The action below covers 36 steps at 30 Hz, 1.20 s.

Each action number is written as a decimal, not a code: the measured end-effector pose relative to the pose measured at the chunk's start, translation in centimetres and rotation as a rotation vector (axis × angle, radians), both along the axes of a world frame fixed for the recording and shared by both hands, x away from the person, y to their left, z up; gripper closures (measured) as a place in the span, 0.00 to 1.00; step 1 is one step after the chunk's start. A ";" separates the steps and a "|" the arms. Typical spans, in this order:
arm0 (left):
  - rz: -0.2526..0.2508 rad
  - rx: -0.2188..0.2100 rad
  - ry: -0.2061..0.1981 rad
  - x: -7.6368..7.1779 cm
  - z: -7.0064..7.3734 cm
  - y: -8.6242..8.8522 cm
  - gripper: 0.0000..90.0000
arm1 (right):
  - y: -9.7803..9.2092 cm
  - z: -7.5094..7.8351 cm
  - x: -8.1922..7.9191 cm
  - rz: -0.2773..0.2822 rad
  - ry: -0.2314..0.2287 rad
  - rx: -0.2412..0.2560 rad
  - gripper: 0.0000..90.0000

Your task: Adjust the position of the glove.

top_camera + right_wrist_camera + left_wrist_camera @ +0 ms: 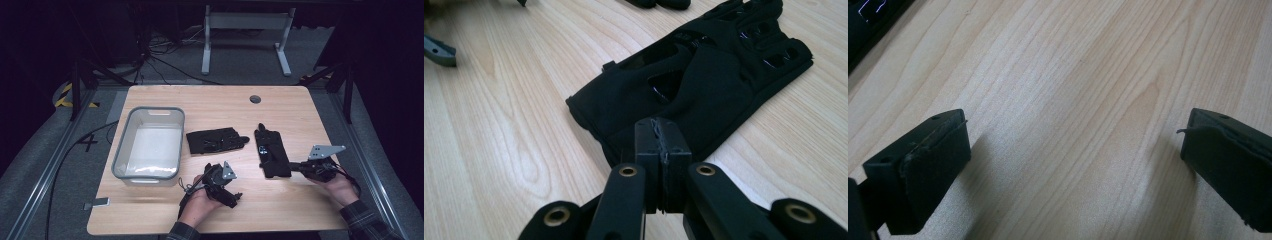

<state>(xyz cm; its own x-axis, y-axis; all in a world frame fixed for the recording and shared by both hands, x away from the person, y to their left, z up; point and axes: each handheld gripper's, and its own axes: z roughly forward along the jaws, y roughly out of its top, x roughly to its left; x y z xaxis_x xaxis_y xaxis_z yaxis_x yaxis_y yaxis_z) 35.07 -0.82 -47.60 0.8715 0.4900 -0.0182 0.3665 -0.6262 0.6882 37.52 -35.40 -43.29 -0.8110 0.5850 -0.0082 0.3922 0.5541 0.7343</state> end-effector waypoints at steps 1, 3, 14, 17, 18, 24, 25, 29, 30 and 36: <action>0.000 0.000 0.000 0.0 0.0 0.0 0.00 | 0.2 0.0 0.2 0.002 0.002 0.006 1.00; 0.000 0.000 0.002 0.0 0.0 0.0 0.00 | 0.3 -0.1 0.4 0.003 0.006 0.001 1.00; 0.000 0.000 0.000 0.0 0.0 0.0 0.00 | 2.1 -0.2 2.6 0.028 -0.004 0.004 1.00; -0.001 0.000 0.000 0.0 0.0 0.0 0.00 | 2.5 -0.1 3.1 0.034 -0.005 0.009 1.00; 0.000 0.000 0.000 0.0 0.0 0.0 0.00 | 2.7 -0.1 3.3 0.035 -0.009 0.009 1.00; 0.000 -0.001 0.002 0.0 0.0 0.0 0.00 | 3.5 -0.6 4.2 0.043 -0.008 -0.004 1.00; 0.000 -0.001 0.002 0.0 0.0 0.0 0.00 | 3.6 -0.7 4.3 0.043 -0.006 -0.010 1.00; 0.000 -0.001 0.002 0.0 0.0 0.0 0.00 | 3.8 -1.3 4.8 0.041 0.008 -0.026 1.00; 0.000 0.000 0.000 0.0 0.0 0.0 0.00 | 3.9 -1.6 4.9 0.045 0.013 -0.032 1.00; -0.001 0.000 0.002 0.0 0.0 0.0 0.00 | 3.9 -2.0 5.1 0.048 0.030 -0.021 1.00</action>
